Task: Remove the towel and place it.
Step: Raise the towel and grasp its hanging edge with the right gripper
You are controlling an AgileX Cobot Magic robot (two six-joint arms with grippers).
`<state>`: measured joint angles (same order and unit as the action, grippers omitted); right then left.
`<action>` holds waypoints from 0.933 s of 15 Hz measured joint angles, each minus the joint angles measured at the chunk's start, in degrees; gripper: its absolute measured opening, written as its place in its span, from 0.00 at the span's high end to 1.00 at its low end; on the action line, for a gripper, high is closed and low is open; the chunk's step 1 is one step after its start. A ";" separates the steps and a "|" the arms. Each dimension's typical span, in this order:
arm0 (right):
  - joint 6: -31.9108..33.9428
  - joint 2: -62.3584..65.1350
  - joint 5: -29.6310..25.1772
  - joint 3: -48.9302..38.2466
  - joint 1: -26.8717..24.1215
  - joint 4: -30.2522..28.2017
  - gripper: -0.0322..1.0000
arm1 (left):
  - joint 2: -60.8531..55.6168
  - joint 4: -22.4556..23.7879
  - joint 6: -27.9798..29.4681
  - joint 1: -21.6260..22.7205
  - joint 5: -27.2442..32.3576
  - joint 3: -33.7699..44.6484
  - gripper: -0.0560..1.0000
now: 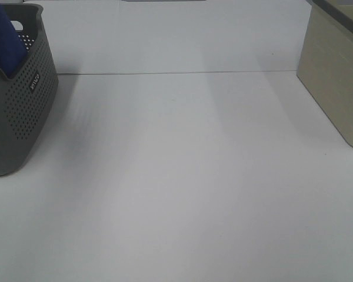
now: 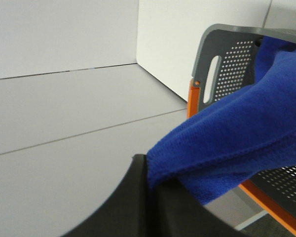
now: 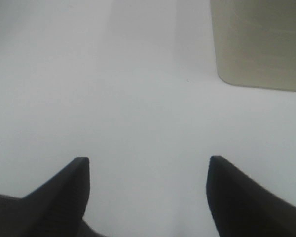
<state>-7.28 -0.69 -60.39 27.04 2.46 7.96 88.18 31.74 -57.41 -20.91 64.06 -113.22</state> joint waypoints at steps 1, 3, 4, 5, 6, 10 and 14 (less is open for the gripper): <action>-3.04 -1.83 3.15 0.11 0.00 3.50 0.32 | -0.80 1.83 0.00 -2.81 -0.69 0.00 0.95; -10.14 -6.07 8.71 0.11 0.00 12.15 0.32 | -2.06 4.07 0.00 -7.33 -1.26 0.00 0.95; -16.56 -9.63 11.92 0.17 0.00 18.45 0.32 | -2.52 5.27 0.00 -10.49 -2.23 0.00 0.95; -24.98 -14.09 13.92 0.23 0.00 25.32 0.32 | -2.64 5.96 0.00 -13.24 -3.04 0.00 0.95; -33.46 -18.45 14.95 0.23 0.00 32.49 0.32 | -2.64 6.07 0.00 -15.99 -3.84 0.00 0.95; -73.74 -41.65 15.41 0.23 0.00 66.86 0.32 | -0.80 3.32 0.92 -26.81 -7.79 0.00 0.95; -100.90 -61.08 9.91 0.23 0.00 88.46 0.32 | 1.55 0.23 1.09 -32.43 -10.43 0.00 0.95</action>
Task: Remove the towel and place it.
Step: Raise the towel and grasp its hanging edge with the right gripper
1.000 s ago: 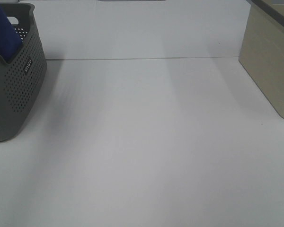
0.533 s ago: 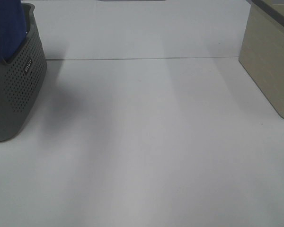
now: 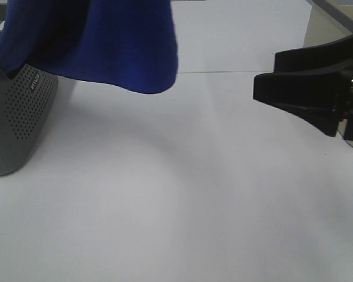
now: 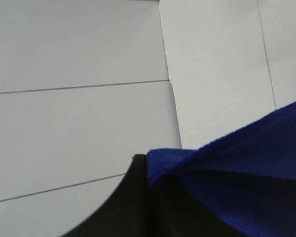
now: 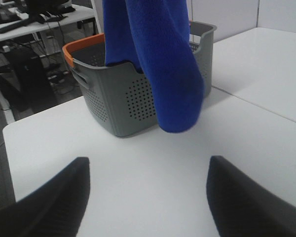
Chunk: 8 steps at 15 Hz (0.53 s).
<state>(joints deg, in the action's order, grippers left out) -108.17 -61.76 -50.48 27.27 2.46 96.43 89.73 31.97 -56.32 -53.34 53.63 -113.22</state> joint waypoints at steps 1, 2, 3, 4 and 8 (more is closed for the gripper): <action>-5.16 -5.16 -3.27 0.40 0.00 1.78 0.32 | 0.46 -0.74 0.00 -0.97 -0.74 0.00 0.95; -8.48 -10.54 -6.42 1.60 0.00 2.18 0.32 | 0.74 -1.60 0.00 -1.55 -0.86 0.00 0.95; -10.03 -14.84 -8.54 3.09 0.00 2.29 0.32 | 1.15 -2.58 0.00 -1.78 -0.86 0.00 0.95; -10.94 -19.08 -9.74 4.87 0.00 2.46 0.31 | 1.49 -3.32 0.00 -2.06 -0.86 0.00 0.95; -13.41 -28.93 -16.96 11.34 0.00 3.09 0.29 | 3.04 -6.13 0.17 -2.64 -0.97 0.00 0.95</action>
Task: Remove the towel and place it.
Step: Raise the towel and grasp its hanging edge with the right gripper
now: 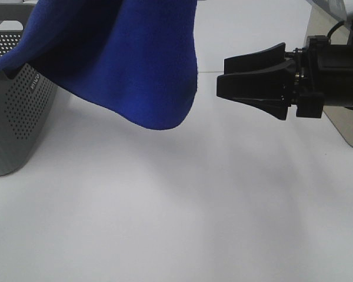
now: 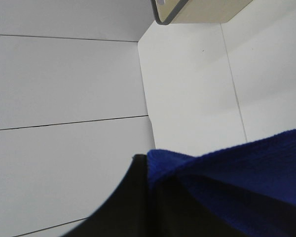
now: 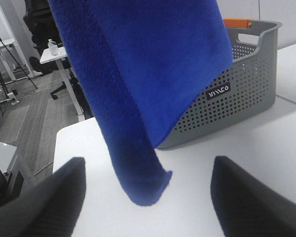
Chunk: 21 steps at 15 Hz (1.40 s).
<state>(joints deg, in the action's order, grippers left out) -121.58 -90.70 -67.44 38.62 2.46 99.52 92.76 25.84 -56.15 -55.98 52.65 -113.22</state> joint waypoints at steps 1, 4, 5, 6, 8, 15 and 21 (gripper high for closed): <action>-0.06 -1.09 -0.46 0.57 0.00 0.00 0.29 | 0.11 -0.92 0.00 0.00 -0.52 0.00 0.95; -1.38 -4.13 -1.49 2.23 0.00 0.00 0.29 | 0.17 -2.98 0.00 0.00 -4.13 0.00 0.95; -1.43 -5.16 -1.49 3.50 0.00 0.00 0.29 | 0.17 -3.09 -0.40 0.00 -4.58 0.00 0.95; -1.43 -6.02 -1.49 4.98 0.29 0.06 0.29 | 0.23 -3.55 -0.97 0.00 -4.76 0.00 0.95; -1.43 -6.88 -1.49 6.70 2.75 0.06 0.29 | 0.69 -3.67 -2.12 0.00 -5.61 0.00 0.95; 0.40 -7.05 -1.78 6.76 8.02 -0.17 0.31 | 2.29 4.58 -2.35 0.00 -2.46 0.00 0.95; 4.98 -7.05 2.92 6.76 8.02 -6.59 0.68 | 2.29 7.39 2.01 0.00 -1.49 0.00 0.95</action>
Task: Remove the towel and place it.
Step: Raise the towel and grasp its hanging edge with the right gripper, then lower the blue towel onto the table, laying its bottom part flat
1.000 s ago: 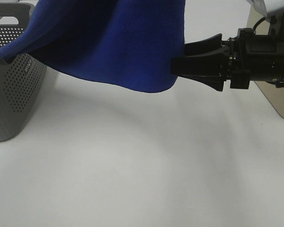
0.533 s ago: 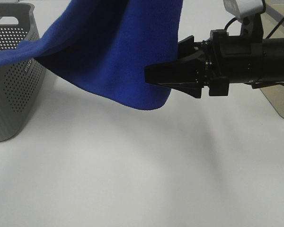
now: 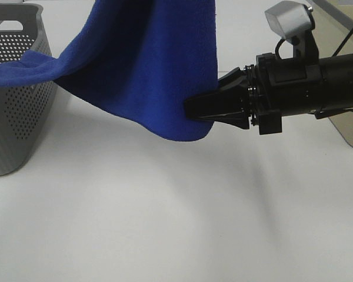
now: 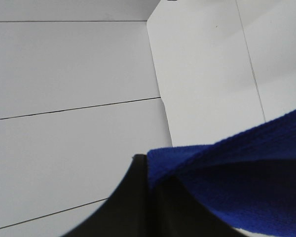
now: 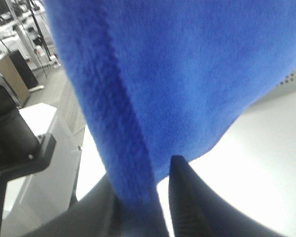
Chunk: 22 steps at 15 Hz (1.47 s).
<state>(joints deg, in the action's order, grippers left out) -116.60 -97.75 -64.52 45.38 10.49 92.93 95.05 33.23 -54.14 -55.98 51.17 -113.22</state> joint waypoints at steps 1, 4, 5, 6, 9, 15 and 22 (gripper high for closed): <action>0.06 0.00 0.52 0.00 0.00 -0.34 0.70 | 0.00 0.06 0.23 0.00 0.00 0.00 0.95; 1.66 0.00 1.32 0.00 0.00 -0.92 0.95 | 0.00 0.11 1.03 0.00 0.06 0.00 0.95; 2.92 0.00 1.32 0.00 0.00 -0.92 0.95 | 0.00 0.11 1.55 0.00 0.11 0.00 0.95; 4.41 0.00 1.49 0.00 0.00 -0.92 0.95 | 0.00 0.06 2.64 0.17 0.57 0.00 0.95; 10.71 0.00 3.44 0.00 0.00 1.09 0.95 | 0.34 0.00 8.08 1.89 2.58 0.00 0.95; 31.97 1.26 7.22 2.41 0.00 -7.96 0.95 | 0.69 -0.29 26.30 2.29 2.98 0.00 0.95; 80.16 10.14 9.51 30.37 0.00 -57.52 0.95 | 0.97 -1.15 40.28 8.82 -1.95 0.00 0.95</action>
<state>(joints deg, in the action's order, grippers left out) -36.44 -87.61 -55.00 75.75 10.49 35.41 96.03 32.09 -13.87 -47.15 49.22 -113.22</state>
